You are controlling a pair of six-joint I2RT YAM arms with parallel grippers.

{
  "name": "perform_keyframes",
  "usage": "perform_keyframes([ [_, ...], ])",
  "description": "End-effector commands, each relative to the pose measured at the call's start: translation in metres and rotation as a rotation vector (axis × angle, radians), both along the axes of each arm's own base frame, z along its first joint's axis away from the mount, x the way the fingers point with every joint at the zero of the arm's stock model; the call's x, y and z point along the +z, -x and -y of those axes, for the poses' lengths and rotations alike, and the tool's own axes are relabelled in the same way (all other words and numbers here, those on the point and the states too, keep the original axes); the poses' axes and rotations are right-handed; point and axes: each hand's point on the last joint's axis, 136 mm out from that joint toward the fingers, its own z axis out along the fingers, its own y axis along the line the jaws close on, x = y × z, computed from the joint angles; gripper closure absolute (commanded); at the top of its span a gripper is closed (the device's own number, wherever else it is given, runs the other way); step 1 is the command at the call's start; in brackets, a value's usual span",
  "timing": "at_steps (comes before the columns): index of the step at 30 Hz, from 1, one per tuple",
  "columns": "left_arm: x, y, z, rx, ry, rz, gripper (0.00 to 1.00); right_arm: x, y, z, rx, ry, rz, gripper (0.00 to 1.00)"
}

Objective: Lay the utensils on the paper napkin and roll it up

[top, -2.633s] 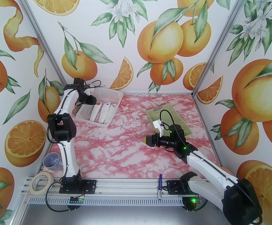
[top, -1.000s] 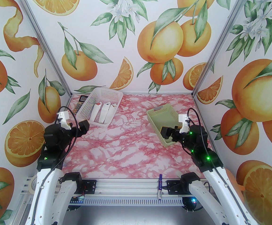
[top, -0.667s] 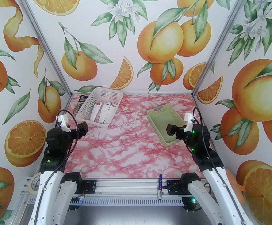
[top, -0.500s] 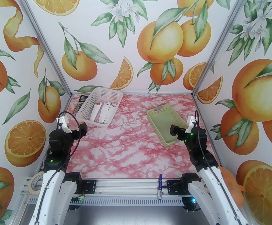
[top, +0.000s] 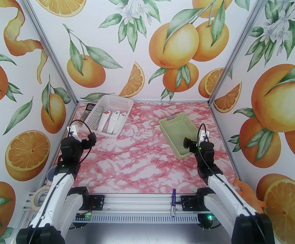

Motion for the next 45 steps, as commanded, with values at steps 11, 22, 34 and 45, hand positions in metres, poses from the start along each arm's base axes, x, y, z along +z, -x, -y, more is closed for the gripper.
perform_keyframes([
  [11,0.011,-0.004,-0.003,-0.004,-0.057,0.041,0.0,0.016,-0.037,-0.012,0.079,0.01,0.167,0.0],
  [22,0.009,-0.005,-0.004,-0.006,-0.065,0.032,0.0,0.017,-0.053,-0.019,0.118,0.011,0.252,0.0],
  [34,0.01,-0.004,-0.007,0.01,-0.076,0.034,0.0,-0.002,-0.064,-0.021,0.133,0.007,0.252,0.0],
  [45,0.01,-0.006,-0.017,0.05,-0.127,0.005,0.0,-0.014,-0.085,-0.022,0.125,0.017,0.134,0.0],
])
